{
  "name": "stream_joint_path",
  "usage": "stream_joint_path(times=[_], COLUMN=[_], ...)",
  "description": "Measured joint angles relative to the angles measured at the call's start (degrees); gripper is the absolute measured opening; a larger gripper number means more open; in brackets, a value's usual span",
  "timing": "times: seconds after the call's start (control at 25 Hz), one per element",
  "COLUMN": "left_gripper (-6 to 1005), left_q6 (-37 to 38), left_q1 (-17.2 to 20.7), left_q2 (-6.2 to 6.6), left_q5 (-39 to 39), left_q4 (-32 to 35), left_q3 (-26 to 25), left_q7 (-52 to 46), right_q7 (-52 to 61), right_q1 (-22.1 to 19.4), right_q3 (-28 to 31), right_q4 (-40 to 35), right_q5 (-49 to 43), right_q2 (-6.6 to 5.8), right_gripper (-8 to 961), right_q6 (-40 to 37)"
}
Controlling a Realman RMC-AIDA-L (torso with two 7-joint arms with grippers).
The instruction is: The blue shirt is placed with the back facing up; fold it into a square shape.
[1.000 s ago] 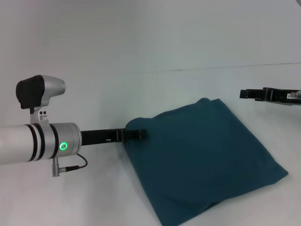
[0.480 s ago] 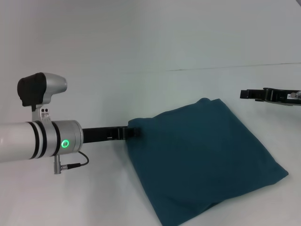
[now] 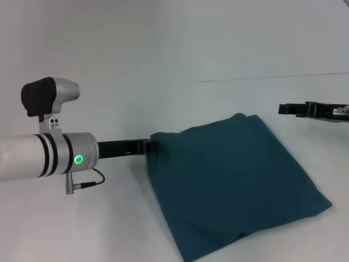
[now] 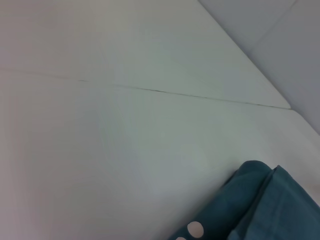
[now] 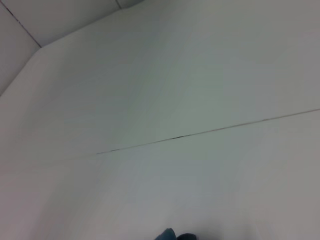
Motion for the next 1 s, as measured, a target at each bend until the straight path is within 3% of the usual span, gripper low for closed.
stream_joint_path(times=[0.32,1.0], left_gripper=[27,26], left_q6=[-2.6,-9.3], left_q1=[-1.9,-5.2], left_q2=[0.15,1.67], left_q5=[-0.3,-0.1], left_q4=[-0.3,-0.3], left_q3=[-0.4,-0.8], left_q7=[-0.2,-1.5], right_q7=[0.0,0.0], right_q1=[0.0,0.0], right_q3=[0.1,0.0], right_q4=[0.1,0.0], right_q5=[0.0,0.0], right_q2=[0.63,1.2], right_gripper=[658,659], right_q6=[0.2,-0.1])
